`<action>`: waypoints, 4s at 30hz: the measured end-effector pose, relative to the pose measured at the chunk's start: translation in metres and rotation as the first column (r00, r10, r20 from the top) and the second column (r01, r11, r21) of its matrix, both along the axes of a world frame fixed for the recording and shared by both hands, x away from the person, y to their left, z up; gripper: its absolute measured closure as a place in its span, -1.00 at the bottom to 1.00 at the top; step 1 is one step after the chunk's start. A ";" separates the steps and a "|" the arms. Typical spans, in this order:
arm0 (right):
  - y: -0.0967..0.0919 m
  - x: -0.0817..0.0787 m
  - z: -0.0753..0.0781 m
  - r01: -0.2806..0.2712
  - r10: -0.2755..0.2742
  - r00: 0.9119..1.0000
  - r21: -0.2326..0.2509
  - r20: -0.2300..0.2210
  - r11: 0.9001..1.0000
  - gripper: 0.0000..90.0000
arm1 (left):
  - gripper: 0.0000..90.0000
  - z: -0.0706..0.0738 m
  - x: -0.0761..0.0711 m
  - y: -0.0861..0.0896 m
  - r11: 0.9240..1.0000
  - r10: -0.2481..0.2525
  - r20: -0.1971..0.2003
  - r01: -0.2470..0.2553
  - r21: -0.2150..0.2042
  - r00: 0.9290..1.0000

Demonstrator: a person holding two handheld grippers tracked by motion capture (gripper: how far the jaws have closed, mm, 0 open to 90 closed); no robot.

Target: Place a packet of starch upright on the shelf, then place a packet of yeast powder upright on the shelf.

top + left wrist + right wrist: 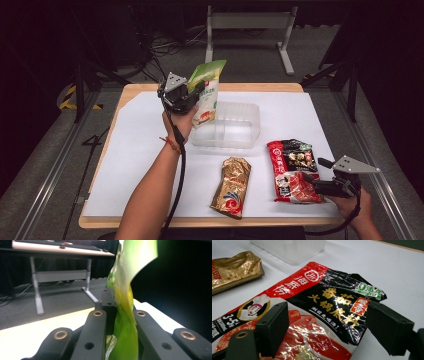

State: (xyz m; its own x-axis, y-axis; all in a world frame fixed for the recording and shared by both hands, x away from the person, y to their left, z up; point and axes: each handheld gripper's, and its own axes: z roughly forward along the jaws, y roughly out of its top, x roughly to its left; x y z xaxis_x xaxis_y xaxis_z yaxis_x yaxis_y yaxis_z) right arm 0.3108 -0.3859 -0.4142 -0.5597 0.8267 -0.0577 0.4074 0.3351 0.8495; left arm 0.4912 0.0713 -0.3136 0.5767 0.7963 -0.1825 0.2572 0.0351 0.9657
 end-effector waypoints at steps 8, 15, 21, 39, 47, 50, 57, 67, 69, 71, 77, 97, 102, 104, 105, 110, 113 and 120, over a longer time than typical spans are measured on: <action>0.000 0.000 0.000 -0.005 0.005 1.000 -0.003 0.001 1.000 -0.57 | 0.93 -0.004 0.012 -0.011 0.999 0.044 0.003 -0.044 0.021 0.999; 0.001 0.000 0.000 -0.003 0.003 1.000 -0.007 0.002 1.000 -0.58 | 0.94 -0.008 0.018 -0.019 0.997 0.075 0.004 -0.075 0.016 0.997; 0.002 -0.001 -0.001 -0.006 0.006 1.000 -0.016 0.004 1.000 -0.58 | 0.94 -0.014 0.026 -0.022 0.995 0.101 -0.010 -0.101 0.017 0.995; 0.003 0.000 -0.001 -0.008 0.008 1.000 -0.017 0.001 1.000 -0.58 | 0.88 -0.044 0.010 -0.015 0.996 -0.016 -0.031 0.019 0.082 0.999; 0.003 0.000 -0.002 -0.010 0.009 1.000 -0.017 -0.003 1.000 -0.58 | 0.84 -0.046 -0.001 0.001 0.991 -0.072 -0.028 0.075 0.114 0.997; 0.004 0.001 -0.002 -0.010 0.009 1.000 -0.016 -0.006 1.000 -0.58 | 0.83 -0.047 -0.006 0.004 0.987 -0.083 -0.020 0.085 0.134 0.996; 0.004 0.001 -0.002 -0.011 0.011 1.000 -0.008 -0.003 1.000 -0.58 | 0.76 -0.052 -0.018 0.010 0.978 -0.116 -0.006 0.115 0.172 0.993; 0.005 0.002 -0.002 -0.012 0.012 1.000 -0.012 0.002 1.000 -0.61 | 0.58 -0.055 -0.029 0.015 0.964 -0.156 -0.015 0.155 0.216 0.988; 0.005 0.002 -0.002 -0.014 0.014 1.000 -0.010 0.004 1.000 -0.61 | 0.52 -0.055 -0.031 0.020 0.964 -0.163 -0.023 0.164 0.209 0.986; 0.005 0.003 -0.001 -0.012 0.012 1.000 -0.006 0.005 1.000 -0.61 | 0.44 -0.056 -0.033 0.025 0.964 -0.169 -0.033 0.172 0.202 0.985; 0.007 0.005 -0.002 -0.027 0.027 1.000 -0.008 0.004 1.000 -0.59 | 0.19 -0.055 -0.047 0.035 0.945 -0.201 -0.028 0.201 0.258 0.979; 0.010 0.007 -0.001 -0.030 0.031 0.999 -0.013 0.016 0.999 -0.62 | -0.61 -0.079 -0.104 0.056 0.838 -0.358 -0.169 0.396 0.376 0.918; 0.008 0.004 -0.001 -0.023 0.023 1.000 -0.012 0.016 1.000 -0.63 | -0.63 -0.091 -0.105 0.050 0.818 -0.393 -0.214 0.446 0.362 0.894; 0.009 0.004 0.000 -0.025 0.025 1.000 -0.016 0.018 1.000 -0.63 | -0.63 -0.097 -0.105 0.046 0.806 -0.425 -0.252 0.490 0.331 0.869; 0.010 0.004 0.000 -0.027 0.027 0.999 -0.017 0.018 1.000 -0.63 | -0.63 -0.100 -0.105 0.043 0.795 -0.432 -0.266 0.503 0.338 0.862; 0.011 0.004 -0.002 -0.034 0.034 0.999 -0.023 0.010 0.999 -0.63 | -0.63 -0.106 -0.099 0.034 0.773 -0.469 -0.311 0.555 0.309 0.827; 0.010 0.000 -0.002 -0.044 0.044 0.999 -0.026 0.015 0.999 -0.63 | -0.59 -0.109 -0.093 0.025 0.762 -0.491 -0.335 0.583 0.281 0.804; 0.006 -0.006 -0.002 -0.039 0.040 0.999 -0.024 0.019 0.999 -0.63 | -0.60 -0.114 -0.082 -0.004 0.736 -0.512 -0.377 0.620 0.271 0.772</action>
State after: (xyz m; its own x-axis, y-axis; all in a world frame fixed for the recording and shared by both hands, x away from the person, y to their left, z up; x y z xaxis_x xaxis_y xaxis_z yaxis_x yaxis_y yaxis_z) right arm 0.3048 -0.3794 -0.4157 -0.5905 0.8022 -0.0882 0.3767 0.3707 0.8489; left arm 0.4091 0.0676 -0.4273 0.9138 0.3717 -0.1635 0.3545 -0.5337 0.7678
